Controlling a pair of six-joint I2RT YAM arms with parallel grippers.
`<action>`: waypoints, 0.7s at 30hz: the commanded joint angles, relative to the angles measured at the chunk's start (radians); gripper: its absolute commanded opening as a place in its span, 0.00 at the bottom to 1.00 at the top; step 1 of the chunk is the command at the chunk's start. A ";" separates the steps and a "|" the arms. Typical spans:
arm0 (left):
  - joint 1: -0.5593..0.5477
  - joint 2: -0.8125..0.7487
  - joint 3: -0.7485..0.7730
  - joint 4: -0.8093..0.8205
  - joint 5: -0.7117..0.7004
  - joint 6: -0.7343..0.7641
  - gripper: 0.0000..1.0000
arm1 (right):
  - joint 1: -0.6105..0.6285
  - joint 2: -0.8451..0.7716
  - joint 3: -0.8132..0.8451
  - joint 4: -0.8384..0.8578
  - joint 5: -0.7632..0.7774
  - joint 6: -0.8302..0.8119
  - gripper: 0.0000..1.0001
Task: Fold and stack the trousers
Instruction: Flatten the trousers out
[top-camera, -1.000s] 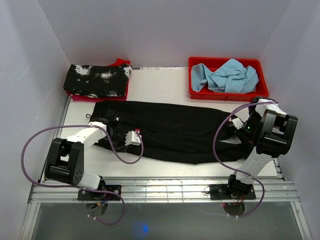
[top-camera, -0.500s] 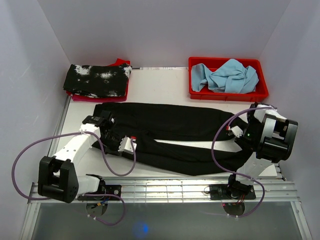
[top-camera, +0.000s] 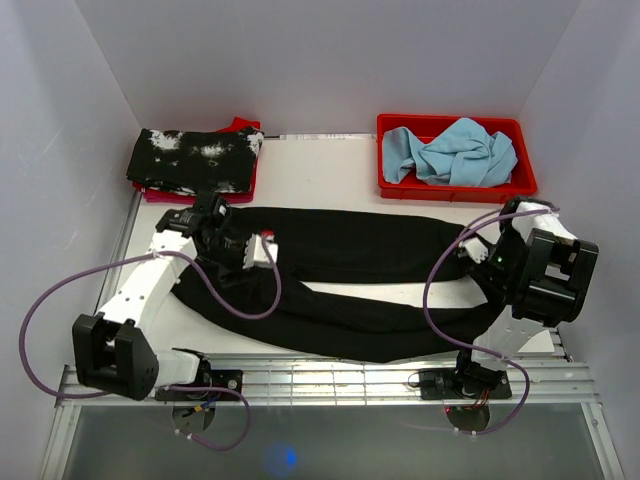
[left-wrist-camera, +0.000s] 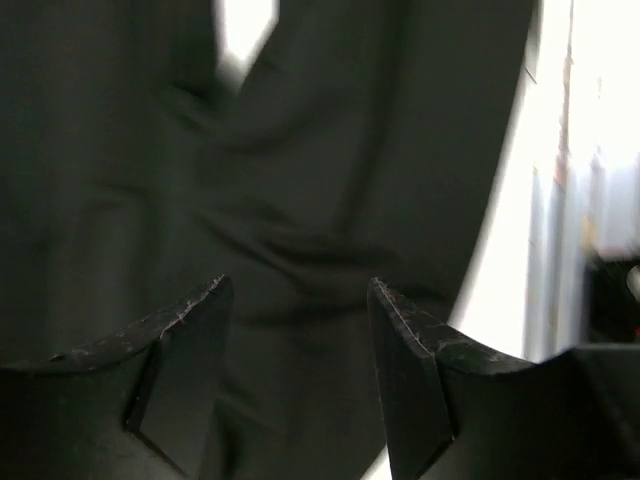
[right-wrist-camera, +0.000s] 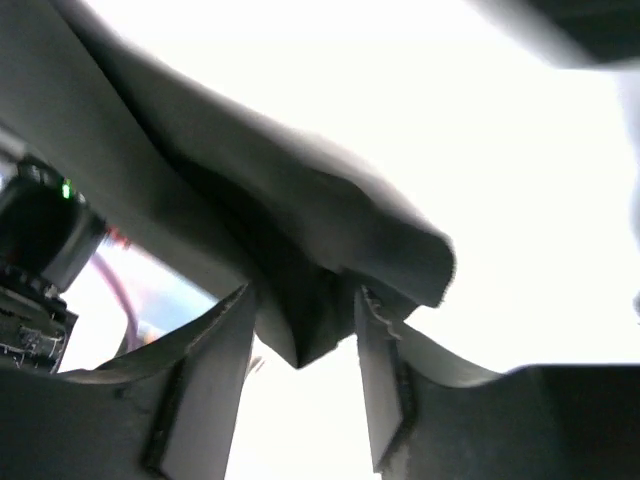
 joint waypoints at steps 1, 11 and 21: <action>-0.001 0.099 0.089 0.168 0.122 -0.254 0.65 | -0.002 -0.081 0.144 -0.034 -0.163 -0.069 0.49; -0.212 0.325 0.206 0.207 0.171 -0.233 0.63 | 0.022 -0.146 0.013 -0.031 -0.142 -0.157 0.49; -0.429 0.466 0.163 0.309 0.044 -0.171 0.63 | 0.015 -0.196 -0.079 -0.007 -0.090 -0.183 0.59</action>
